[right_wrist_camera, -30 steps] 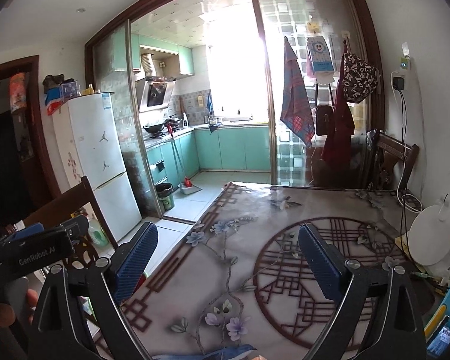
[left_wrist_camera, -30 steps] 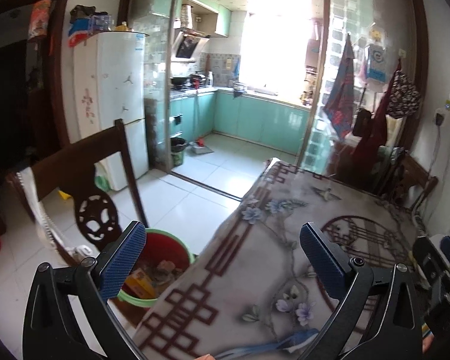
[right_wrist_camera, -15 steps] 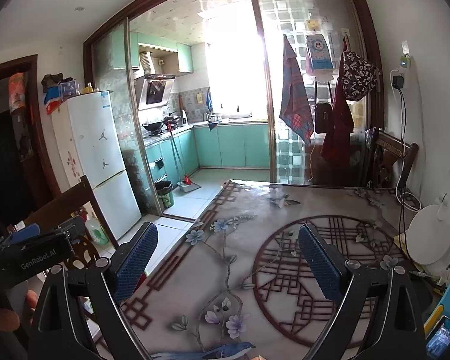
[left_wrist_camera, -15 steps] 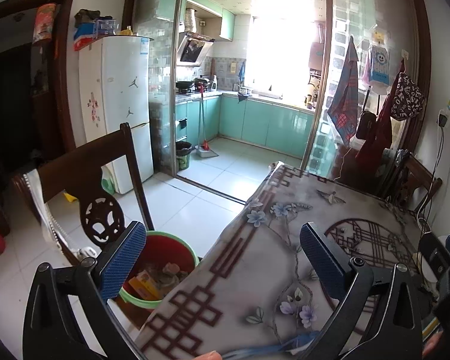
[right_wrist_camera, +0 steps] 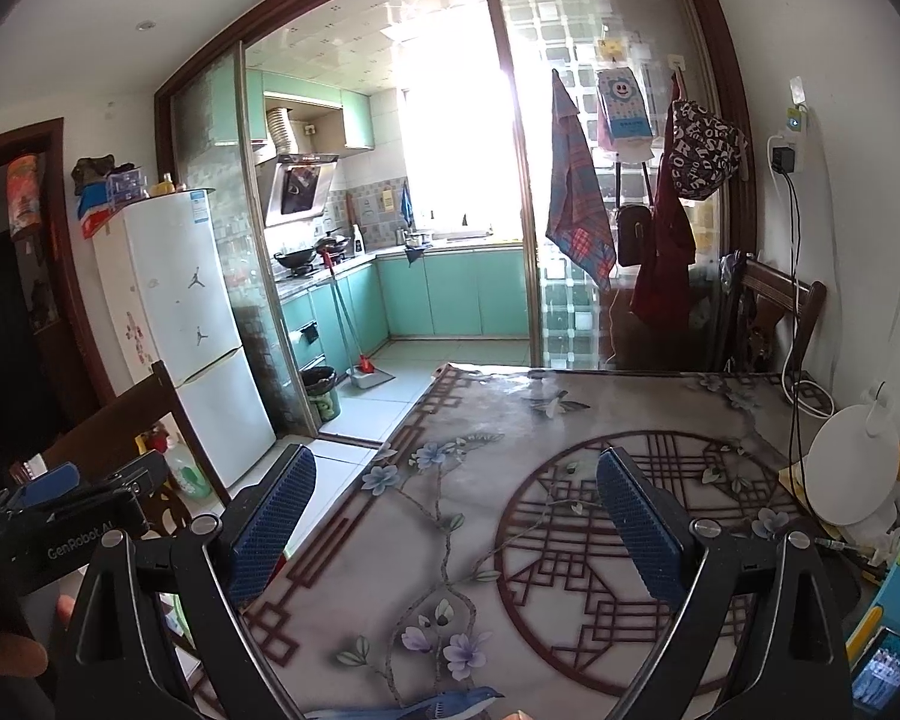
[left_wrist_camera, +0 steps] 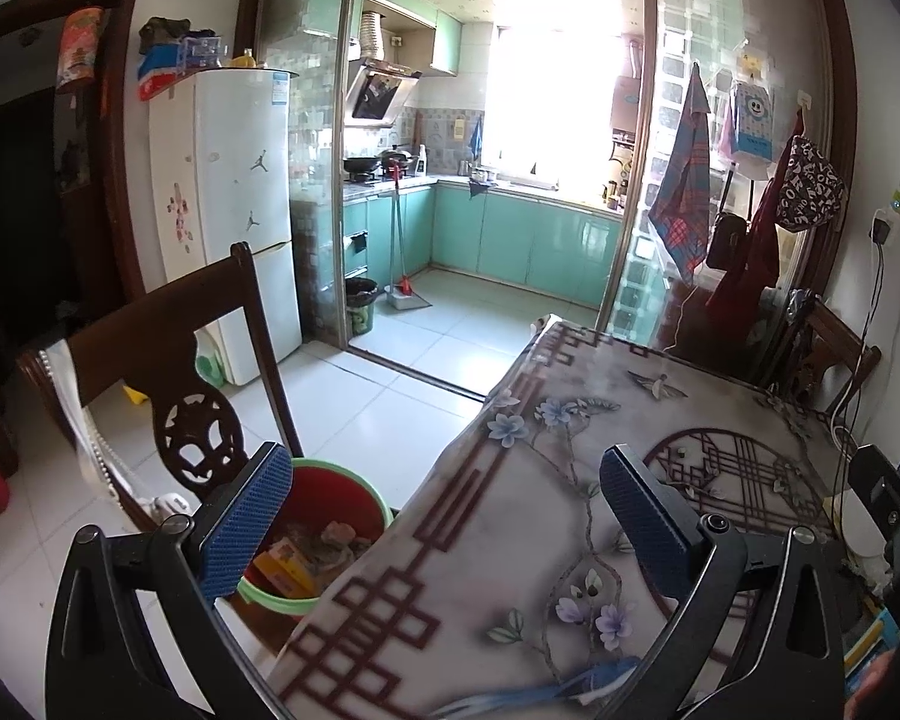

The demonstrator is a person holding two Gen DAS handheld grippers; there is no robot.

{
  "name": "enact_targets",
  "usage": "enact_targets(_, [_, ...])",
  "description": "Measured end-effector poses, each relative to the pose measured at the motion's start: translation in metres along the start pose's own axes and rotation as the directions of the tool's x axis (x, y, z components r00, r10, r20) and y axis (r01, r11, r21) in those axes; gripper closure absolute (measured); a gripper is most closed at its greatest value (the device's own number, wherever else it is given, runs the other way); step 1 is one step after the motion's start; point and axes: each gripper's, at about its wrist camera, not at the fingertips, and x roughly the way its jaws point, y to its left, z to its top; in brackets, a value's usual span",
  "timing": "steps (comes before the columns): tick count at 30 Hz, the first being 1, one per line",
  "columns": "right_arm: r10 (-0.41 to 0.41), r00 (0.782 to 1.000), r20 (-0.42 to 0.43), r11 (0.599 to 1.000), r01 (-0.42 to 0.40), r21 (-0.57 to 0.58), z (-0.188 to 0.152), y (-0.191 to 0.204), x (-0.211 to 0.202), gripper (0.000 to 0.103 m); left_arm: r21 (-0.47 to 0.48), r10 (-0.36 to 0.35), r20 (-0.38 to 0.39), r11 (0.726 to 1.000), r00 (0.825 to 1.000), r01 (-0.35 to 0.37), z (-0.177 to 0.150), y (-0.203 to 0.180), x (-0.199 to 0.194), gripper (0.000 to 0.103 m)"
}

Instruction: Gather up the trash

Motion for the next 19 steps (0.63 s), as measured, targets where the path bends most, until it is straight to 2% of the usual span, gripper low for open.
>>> enact_targets(14, [0.002, 1.0, -0.004, 1.0, -0.002, 0.0, 0.0005, -0.0024, 0.0012, 0.008, -0.01, -0.005, -0.012, 1.0, 1.0, 0.005, 0.0001, -0.0016, 0.0048, 0.0])
enact_targets(19, [-0.002, 1.0, -0.013, 1.0, 0.002, 0.009, -0.0011, -0.0039, 0.0049, 0.008, 0.021, -0.016, -0.008, 1.0, 1.0, 0.016, -0.003, -0.0072, 0.0044, 0.0])
